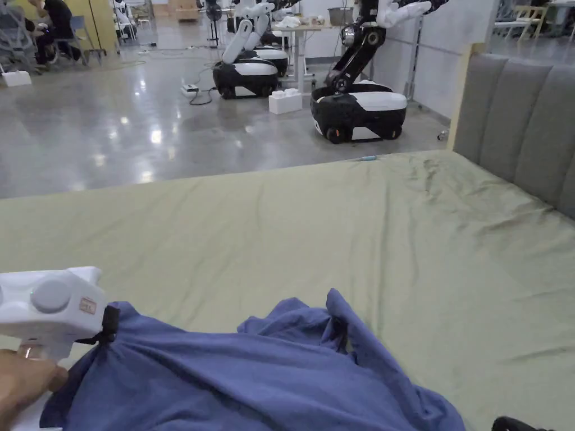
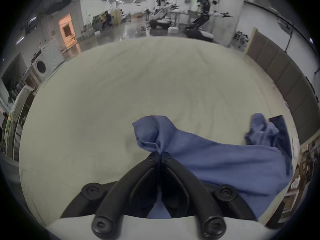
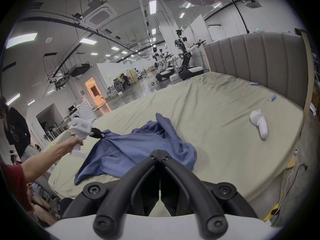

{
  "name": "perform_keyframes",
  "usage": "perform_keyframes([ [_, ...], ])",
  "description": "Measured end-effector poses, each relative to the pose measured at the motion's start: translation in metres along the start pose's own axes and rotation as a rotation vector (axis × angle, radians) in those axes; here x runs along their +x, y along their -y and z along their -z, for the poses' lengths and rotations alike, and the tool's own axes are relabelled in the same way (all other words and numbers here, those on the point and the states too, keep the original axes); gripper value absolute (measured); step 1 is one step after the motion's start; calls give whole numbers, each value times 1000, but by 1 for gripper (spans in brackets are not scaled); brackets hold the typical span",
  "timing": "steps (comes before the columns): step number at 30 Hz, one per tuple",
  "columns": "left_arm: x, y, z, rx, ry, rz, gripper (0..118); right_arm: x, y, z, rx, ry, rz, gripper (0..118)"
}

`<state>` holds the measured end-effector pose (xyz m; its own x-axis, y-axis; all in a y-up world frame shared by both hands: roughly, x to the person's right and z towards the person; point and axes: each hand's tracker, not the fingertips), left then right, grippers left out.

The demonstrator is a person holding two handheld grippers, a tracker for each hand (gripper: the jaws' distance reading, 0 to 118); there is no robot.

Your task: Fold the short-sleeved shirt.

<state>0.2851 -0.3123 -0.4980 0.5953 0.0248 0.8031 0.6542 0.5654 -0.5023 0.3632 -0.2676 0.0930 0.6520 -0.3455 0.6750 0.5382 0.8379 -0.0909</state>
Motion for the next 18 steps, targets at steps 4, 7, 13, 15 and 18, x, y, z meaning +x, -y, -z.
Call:
perform_keyframes([
  [4, 0, 19, -60, 103, 47, 23, 1, 4, -45, 85, -91, 39, -98, 55],
  [7, -2, 43, -94, 114, 92, 10, 1, 12, -54, 178, -238, 117, -175, 79],
  [13, -18, 70, -123, 135, 142, -60, 1, 43, -2, 269, -688, 106, -68, 30],
  [15, -24, 79, -128, 130, 195, -110, 1, 46, -15, 246, -542, 83, -17, 15],
  [18, -24, 80, -138, 170, 187, -96, 1, 34, -37, 214, -481, 39, -12, 11],
])
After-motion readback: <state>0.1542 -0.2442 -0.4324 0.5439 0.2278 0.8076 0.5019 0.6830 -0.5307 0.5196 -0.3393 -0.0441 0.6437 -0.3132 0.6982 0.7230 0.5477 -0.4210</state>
